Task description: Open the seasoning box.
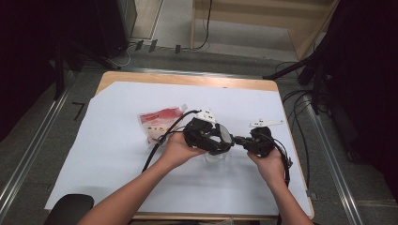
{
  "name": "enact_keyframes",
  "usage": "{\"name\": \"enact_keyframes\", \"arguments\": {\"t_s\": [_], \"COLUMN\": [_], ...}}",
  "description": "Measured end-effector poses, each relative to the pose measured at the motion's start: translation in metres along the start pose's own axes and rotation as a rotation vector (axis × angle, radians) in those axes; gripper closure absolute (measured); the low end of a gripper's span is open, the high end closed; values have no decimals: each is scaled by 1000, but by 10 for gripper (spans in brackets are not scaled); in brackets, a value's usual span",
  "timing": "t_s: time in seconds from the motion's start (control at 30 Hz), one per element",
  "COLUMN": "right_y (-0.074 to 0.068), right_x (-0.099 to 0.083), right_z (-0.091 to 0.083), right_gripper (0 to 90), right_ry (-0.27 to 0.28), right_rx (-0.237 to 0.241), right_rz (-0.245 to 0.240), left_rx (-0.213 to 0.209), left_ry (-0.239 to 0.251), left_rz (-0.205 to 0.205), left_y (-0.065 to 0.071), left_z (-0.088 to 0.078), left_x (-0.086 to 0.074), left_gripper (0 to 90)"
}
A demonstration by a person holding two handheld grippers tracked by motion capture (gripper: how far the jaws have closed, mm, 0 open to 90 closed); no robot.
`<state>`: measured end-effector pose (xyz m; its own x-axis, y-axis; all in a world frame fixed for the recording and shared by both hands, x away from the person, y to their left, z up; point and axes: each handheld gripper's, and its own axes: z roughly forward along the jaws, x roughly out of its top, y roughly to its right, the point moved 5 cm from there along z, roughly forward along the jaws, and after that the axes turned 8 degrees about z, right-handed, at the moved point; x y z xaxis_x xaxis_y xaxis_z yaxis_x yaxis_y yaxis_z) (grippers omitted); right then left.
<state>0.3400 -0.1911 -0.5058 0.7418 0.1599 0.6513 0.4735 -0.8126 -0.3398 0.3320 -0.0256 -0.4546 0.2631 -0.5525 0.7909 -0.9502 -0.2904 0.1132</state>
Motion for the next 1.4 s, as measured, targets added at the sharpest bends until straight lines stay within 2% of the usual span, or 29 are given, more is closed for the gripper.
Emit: {"name": "enact_keyframes", "arguments": {"t_s": [0.33,0.47,0.57,0.63,0.77,1.0,1.23,1.4], "right_y": [0,-1,-3,-5,-7,-7,-8,-13], "right_x": [0,-1,-1,-1,-2,-2,-1,-2], "right_z": [0,0,0,0,3,3,1,-6], "right_gripper": [900,900,900,900,900,900,900,900], "right_ry": [0,-3,1,-2,-4,2,9,25], "right_rx": [3,3,7,10,8,15,29,43], "right_rz": [-2,-7,-15,-15,-34,-28,-27,-32], "left_rx": [-20,-32,-28,-24,-29,-32,-30,-31], "left_ry": [-62,-56,-53,-55,-55,-65,-66,-76], "left_rz": [13,13,33,50,57,68,55,47], "left_y": [1,0,2,3,7,12,11,10], "left_z": [0,1,2,3,9,14,12,7], "left_x": [8,14,20,23,26,27,26,24], "left_gripper": [504,541,571,575,576,574,568,568]}}
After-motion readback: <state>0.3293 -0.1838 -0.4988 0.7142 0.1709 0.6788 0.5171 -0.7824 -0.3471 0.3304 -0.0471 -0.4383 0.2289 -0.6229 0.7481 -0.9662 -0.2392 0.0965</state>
